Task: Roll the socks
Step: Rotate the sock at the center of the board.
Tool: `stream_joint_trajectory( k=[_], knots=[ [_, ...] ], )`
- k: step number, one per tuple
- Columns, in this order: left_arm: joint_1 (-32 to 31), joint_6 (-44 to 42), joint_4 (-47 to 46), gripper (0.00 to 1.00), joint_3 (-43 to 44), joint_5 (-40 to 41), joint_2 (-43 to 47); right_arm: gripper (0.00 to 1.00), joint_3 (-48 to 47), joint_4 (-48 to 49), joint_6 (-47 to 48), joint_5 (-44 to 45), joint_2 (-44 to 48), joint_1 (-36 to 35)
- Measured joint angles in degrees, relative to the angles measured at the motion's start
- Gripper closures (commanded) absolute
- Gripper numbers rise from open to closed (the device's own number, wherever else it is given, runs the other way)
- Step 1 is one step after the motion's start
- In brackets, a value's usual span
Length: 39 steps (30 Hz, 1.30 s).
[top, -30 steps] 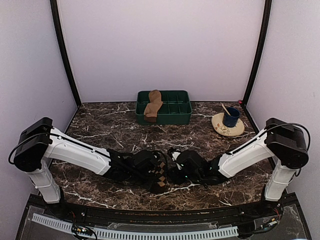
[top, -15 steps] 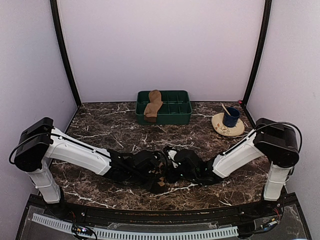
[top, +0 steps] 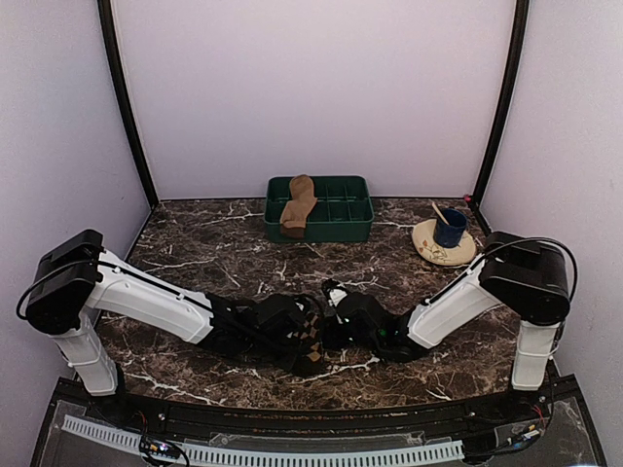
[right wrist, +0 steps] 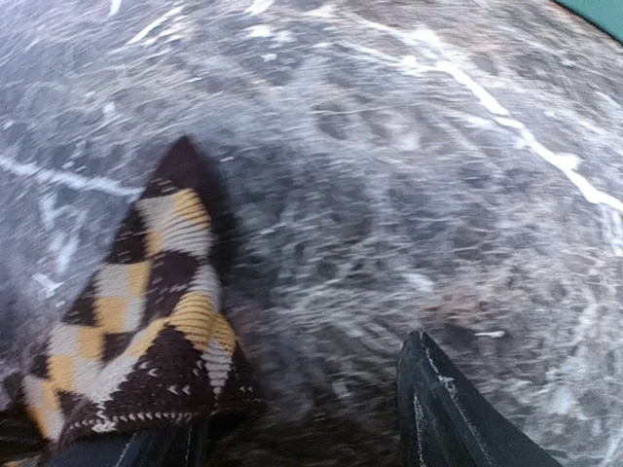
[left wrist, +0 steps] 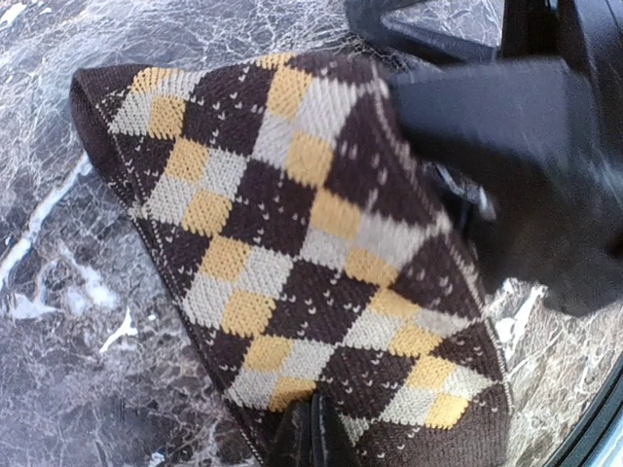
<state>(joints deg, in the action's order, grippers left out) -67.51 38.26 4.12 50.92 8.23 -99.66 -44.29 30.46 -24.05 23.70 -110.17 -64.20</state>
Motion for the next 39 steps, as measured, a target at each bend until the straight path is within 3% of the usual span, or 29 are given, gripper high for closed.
stream_joint_trajectory(
  k=[7, 18, 30, 39],
  knots=[
    [0.00, 0.00, -0.57, 0.96, -0.48, -0.04, 0.24, 0.40, -0.07, 0.13, -0.15, 4.83, -0.83, 0.98],
    [0.13, -0.04, -0.61, 0.97, -0.52, -0.04, 0.26, 0.40, 0.61, 0.11, -0.13, 5.51, -0.44, 1.29],
    [0.28, -0.28, -0.70, 0.97, -0.52, -0.04, 0.26, 0.40, 7.58, -2.05, -0.42, 3.96, 6.29, 1.46],
    [0.48, -1.60, -0.90, 0.97, -0.52, -0.04, 0.26, 0.32, 10.67, -8.61, -0.24, 1.36, 14.29, 0.48]
  ],
)
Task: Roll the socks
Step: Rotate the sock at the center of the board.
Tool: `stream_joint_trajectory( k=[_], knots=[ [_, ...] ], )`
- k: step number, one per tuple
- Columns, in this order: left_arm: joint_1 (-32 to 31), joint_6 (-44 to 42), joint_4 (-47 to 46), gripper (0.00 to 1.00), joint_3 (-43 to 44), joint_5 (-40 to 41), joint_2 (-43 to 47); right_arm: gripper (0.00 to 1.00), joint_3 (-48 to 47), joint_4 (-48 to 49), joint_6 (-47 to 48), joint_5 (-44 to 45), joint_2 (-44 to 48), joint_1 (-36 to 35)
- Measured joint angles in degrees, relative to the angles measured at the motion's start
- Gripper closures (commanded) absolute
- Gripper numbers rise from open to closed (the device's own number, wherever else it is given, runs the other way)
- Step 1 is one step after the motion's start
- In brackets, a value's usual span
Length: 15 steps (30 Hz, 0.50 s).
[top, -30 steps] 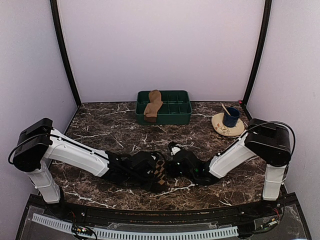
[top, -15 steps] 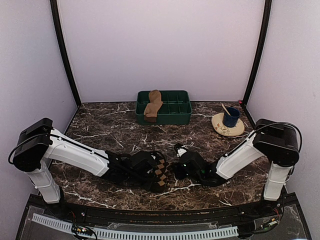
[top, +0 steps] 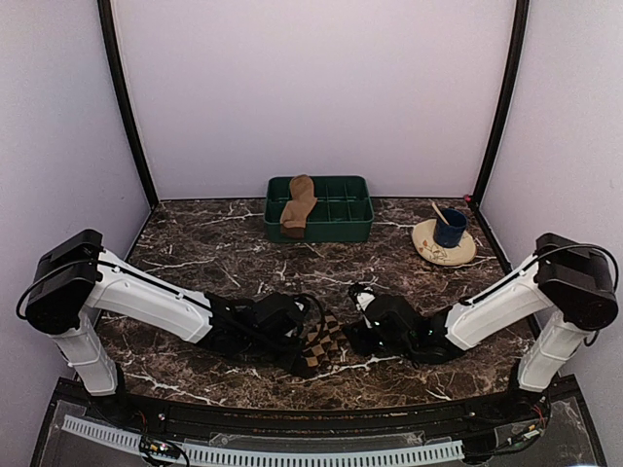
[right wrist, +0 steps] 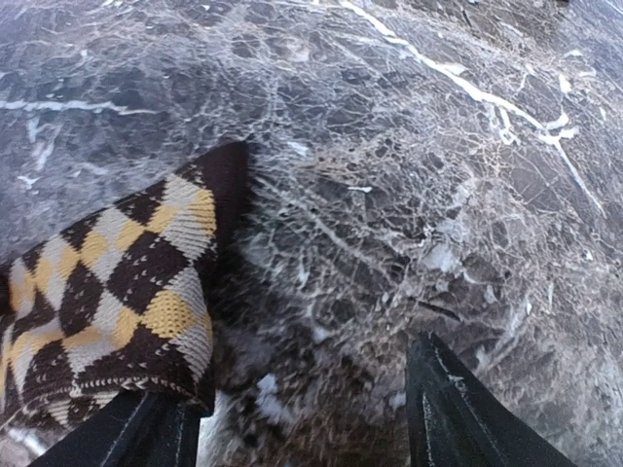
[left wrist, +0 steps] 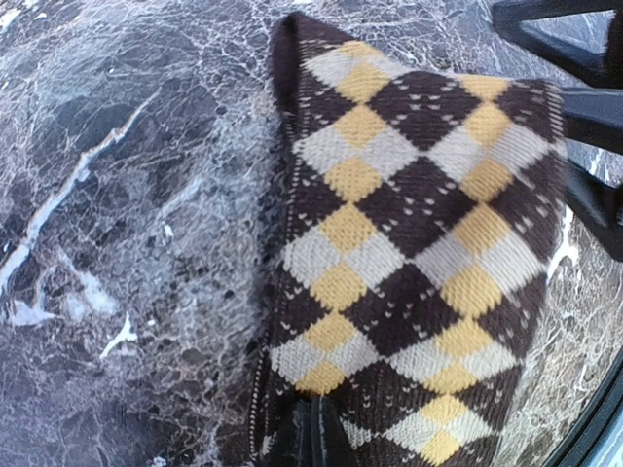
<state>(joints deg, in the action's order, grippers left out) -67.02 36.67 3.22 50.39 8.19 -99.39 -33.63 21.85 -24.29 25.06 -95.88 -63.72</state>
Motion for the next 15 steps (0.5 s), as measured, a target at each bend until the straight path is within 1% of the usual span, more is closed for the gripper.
stream_joint_trajectory(
  k=[2, 6, 10, 15],
  knots=[
    [0.00, -0.28, -0.20, 0.97, 0.00, -0.07, 0.00, 0.29, 0.09, -2.10, -0.15, -0.15, 2.36, -0.48],
    [0.00, -0.92, -0.81, 0.97, -0.31, -0.20, 0.00, 0.26, 0.13, -6.34, -0.70, -1.07, 7.74, -1.49],
    [0.00, -1.75, -0.94, 0.97, -0.31, -0.20, 0.00, 0.26, 0.13, -9.92, -1.64, -1.46, 10.86, -2.16],
    [0.00, -2.89, -1.03, 0.97, -0.31, -0.24, 0.00, 0.27, 0.33, -14.21, -3.69, -1.03, 12.20, -3.69]
  ],
)
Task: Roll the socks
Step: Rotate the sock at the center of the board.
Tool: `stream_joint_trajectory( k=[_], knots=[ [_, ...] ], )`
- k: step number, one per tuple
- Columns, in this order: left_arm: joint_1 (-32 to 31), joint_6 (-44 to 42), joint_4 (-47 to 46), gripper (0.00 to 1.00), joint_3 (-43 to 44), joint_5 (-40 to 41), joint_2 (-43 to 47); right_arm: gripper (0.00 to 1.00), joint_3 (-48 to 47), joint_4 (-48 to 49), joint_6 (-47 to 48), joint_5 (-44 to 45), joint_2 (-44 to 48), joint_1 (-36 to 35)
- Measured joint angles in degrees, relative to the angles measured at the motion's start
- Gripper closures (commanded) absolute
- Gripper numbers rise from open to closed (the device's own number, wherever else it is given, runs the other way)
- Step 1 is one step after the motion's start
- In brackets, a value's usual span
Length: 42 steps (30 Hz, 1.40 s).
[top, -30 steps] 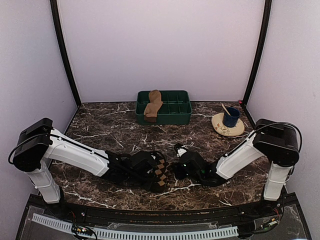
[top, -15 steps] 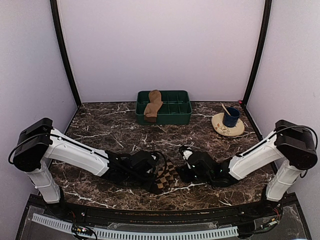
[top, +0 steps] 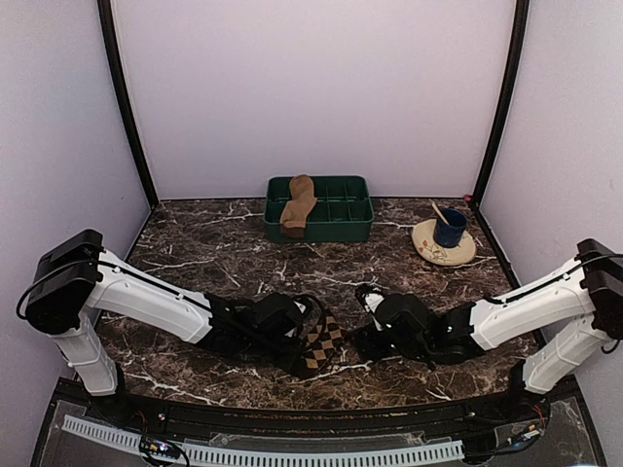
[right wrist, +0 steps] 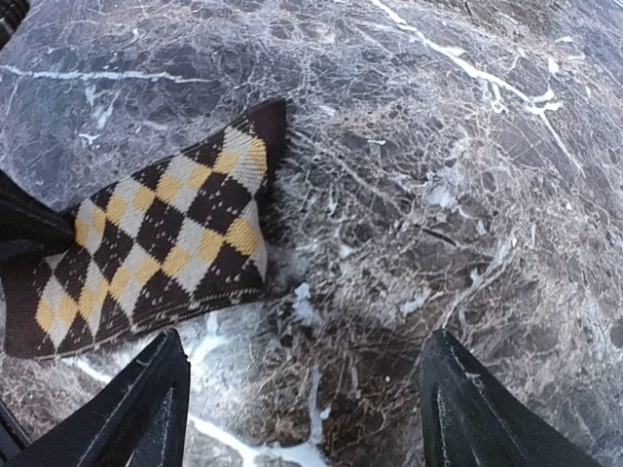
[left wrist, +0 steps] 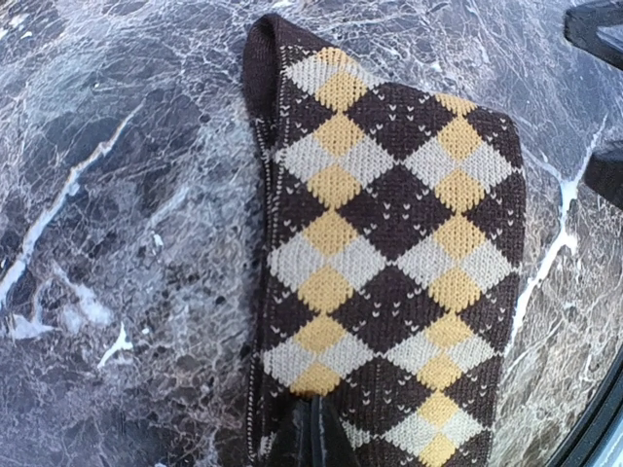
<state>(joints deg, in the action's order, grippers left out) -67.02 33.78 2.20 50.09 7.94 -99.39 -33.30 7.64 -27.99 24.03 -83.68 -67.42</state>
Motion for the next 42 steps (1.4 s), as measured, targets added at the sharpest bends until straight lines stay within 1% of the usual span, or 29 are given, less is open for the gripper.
stream_joint_trajectory(
  k=[2, 3, 4, 6, 8, 9, 10, 14, 17, 24, 29, 33, 42],
  knots=[
    [0.00, -0.42, -0.24, 0.97, -0.15, -0.04, 0.04, 0.32, 0.00, -1.68, -0.79, 0.35, 1.46, -0.57],
    [0.00, -0.61, -0.57, 0.98, -0.39, -0.11, 0.13, 0.38, 0.00, -2.19, -1.05, 0.55, 2.40, -0.68],
    [0.00, -0.81, -0.92, 0.98, -0.72, -0.17, 0.31, 0.46, -0.02, -2.54, -1.29, 0.83, 3.41, -0.81],
    [0.02, -1.14, -1.60, 0.98, -1.53, -0.35, 0.83, 0.70, -0.28, -3.04, -1.42, 1.42, 5.09, -0.76],
    [0.02, -1.22, -2.21, 0.98, -2.32, -0.44, 1.31, 0.91, -1.53, -3.34, -1.64, 1.29, 5.40, -0.22],
    [0.02, -1.25, -2.54, 0.98, -2.60, -0.48, 1.49, 0.98, -2.69, -3.45, -1.99, 0.83, 4.98, 0.22],
    [0.02, -1.25, -2.69, 0.98, -2.82, -0.57, 1.62, 1.00, -3.78, -3.32, -1.88, 0.28, 4.37, 0.63],
    [0.02, -1.25, -3.37, 0.99, -3.28, -0.66, 1.81, 1.00, -9.62, -1.42, -3.65, -4.61, -0.96, 3.45],
    [0.02, -1.29, -3.56, 0.99, -3.39, -0.66, 1.84, 1.00, -11.80, 1.42, -5.35, -9.05, -4.63, 4.59],
    [0.02, -1.68, -3.82, 0.99, -3.54, -0.66, 1.95, 1.00, -12.11, 12.94, -11.98, -20.00, -13.79, 7.04],
    [0.02, -1.88, -3.87, 0.99, -3.65, -0.66, 2.03, 1.00, -10.91, 22.51, -17.11, -25.68, -18.27, 8.81],
    [0.02, -1.92, -3.89, 0.99, -3.65, -0.66, 2.03, 1.00, -8.63, 28.72, -20.50, -28.24, -20.41, 9.79],
    [0.09, -2.05, -3.85, 0.99, -3.65, -0.61, 2.03, 1.00, -4.31, 36.74, -24.76, -29.64, -23.67, 10.73]
  ],
)
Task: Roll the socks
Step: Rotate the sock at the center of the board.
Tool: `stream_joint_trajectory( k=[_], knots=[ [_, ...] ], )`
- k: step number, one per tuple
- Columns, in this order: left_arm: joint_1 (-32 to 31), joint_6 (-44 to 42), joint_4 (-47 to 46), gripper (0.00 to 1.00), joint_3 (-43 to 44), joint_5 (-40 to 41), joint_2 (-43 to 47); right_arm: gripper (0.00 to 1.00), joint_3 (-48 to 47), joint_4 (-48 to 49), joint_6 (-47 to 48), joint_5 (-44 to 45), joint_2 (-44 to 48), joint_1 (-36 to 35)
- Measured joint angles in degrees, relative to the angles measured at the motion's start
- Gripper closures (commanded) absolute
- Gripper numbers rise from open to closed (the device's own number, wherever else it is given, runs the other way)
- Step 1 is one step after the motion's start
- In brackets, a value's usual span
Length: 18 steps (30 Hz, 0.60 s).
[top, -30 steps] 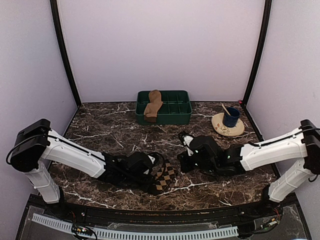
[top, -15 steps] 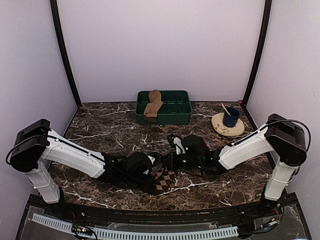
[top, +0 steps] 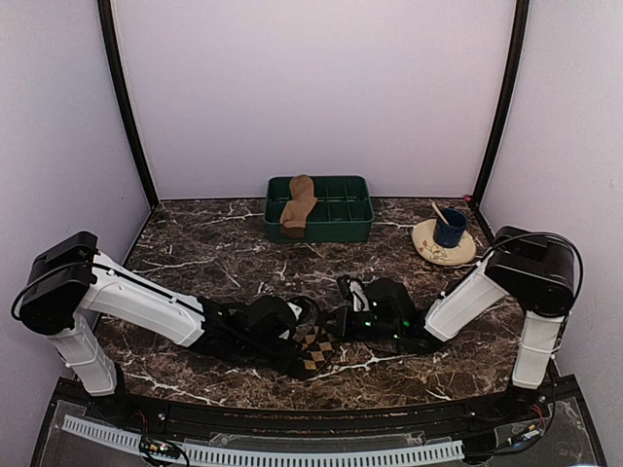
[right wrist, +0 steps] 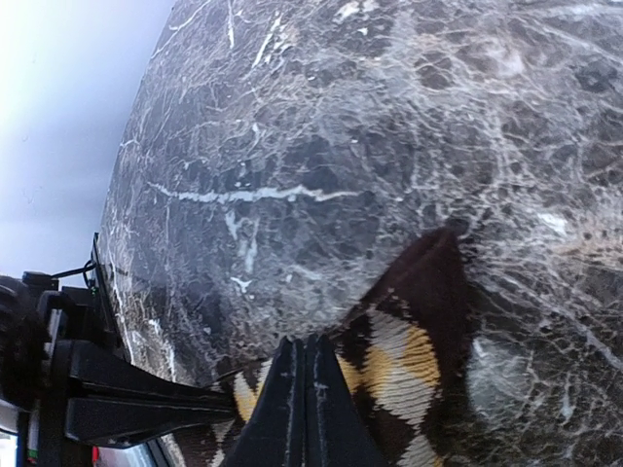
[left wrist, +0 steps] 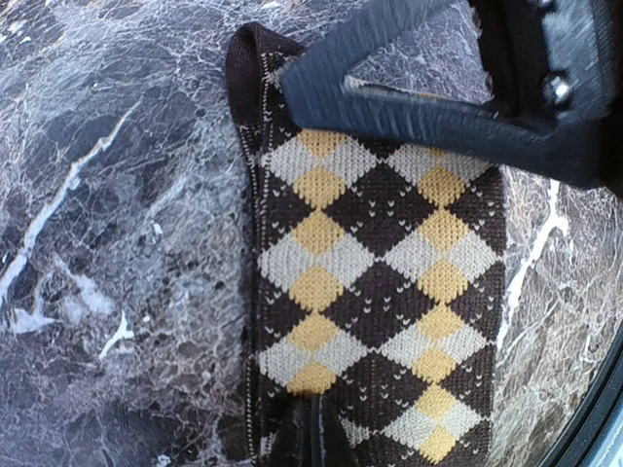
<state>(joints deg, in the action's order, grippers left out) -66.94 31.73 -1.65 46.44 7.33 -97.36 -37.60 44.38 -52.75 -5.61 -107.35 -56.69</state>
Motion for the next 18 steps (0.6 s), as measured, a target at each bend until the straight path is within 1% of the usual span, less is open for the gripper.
stream_joint_trajectory(
  k=[6, 13, 18],
  knots=[
    [0.31, 0.00, 0.09, 0.99, 0.00, 0.00, 0.35, 1.00, 2.21, 4.42, -1.44, 0.44, -3.48, 0.09],
    [0.31, 0.02, 0.92, 0.99, -0.13, 0.28, 0.90, 1.00, 2.71, 7.41, -1.55, 1.62, -4.55, 0.11],
    [0.35, 0.24, 2.45, 0.90, -0.17, 0.90, 2.62, 1.00, 2.71, 8.48, -1.55, 1.84, -5.05, 0.11]
  ],
)
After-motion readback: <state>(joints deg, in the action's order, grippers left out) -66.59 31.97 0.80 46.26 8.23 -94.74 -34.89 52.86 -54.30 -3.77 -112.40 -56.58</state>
